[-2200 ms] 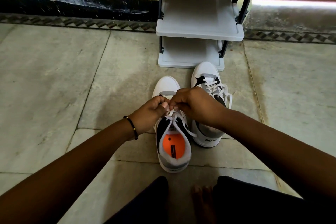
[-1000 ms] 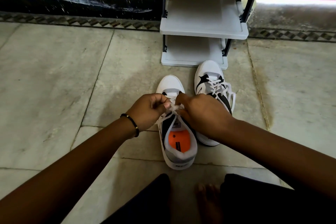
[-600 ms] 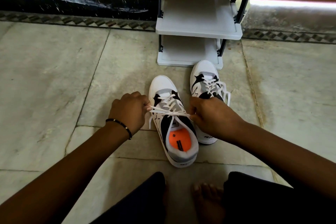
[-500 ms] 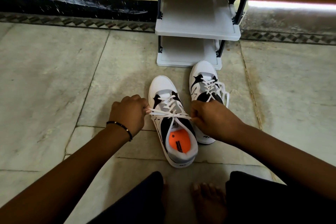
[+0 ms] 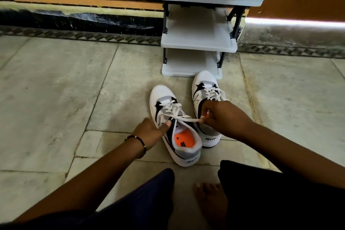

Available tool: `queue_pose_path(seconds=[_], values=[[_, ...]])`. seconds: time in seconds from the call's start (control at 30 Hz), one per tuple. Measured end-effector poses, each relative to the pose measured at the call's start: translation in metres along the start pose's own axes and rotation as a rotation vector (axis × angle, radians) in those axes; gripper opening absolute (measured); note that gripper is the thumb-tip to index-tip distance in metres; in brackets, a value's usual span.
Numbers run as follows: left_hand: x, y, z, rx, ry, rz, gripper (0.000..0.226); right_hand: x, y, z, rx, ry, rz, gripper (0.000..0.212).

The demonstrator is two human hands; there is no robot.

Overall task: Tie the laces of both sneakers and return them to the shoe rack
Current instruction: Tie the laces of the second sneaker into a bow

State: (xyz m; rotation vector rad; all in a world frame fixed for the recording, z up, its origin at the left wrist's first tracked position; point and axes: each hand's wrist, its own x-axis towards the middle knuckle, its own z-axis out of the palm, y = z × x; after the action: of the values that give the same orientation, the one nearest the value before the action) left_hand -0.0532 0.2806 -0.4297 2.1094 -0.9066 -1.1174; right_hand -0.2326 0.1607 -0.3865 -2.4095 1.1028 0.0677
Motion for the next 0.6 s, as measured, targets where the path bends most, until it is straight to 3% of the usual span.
queue_pose_path(seconds=[0.07, 0.13, 0.27, 0.4, 0.6], values=[[-0.015, 0.004, 0.016, -0.027, -0.135, -0.024, 0.019, -0.003, 0.006, -0.001, -0.020, -0.057, 0.038, 0.015], [-0.018, 0.005, 0.030, 0.051, -0.180, 0.036, 0.038, -0.008, 0.010, 0.002, -0.067, -0.104, 0.036, 0.018], [-0.007, 0.008, 0.045, 0.179, -0.036, -0.047, 0.053, -0.019, 0.022, 0.009, -0.080, -0.110, 0.027, 0.015], [0.011, 0.008, 0.041, 0.230, 0.058, -0.023, 0.048, -0.023, 0.036, 0.007, -0.013, -0.074, 0.037, 0.029], [0.045, 0.000, 0.017, 0.321, -0.019, 0.004, 0.051, -0.020, 0.048, 0.007, 0.056, -0.074, 0.016, 0.041]])
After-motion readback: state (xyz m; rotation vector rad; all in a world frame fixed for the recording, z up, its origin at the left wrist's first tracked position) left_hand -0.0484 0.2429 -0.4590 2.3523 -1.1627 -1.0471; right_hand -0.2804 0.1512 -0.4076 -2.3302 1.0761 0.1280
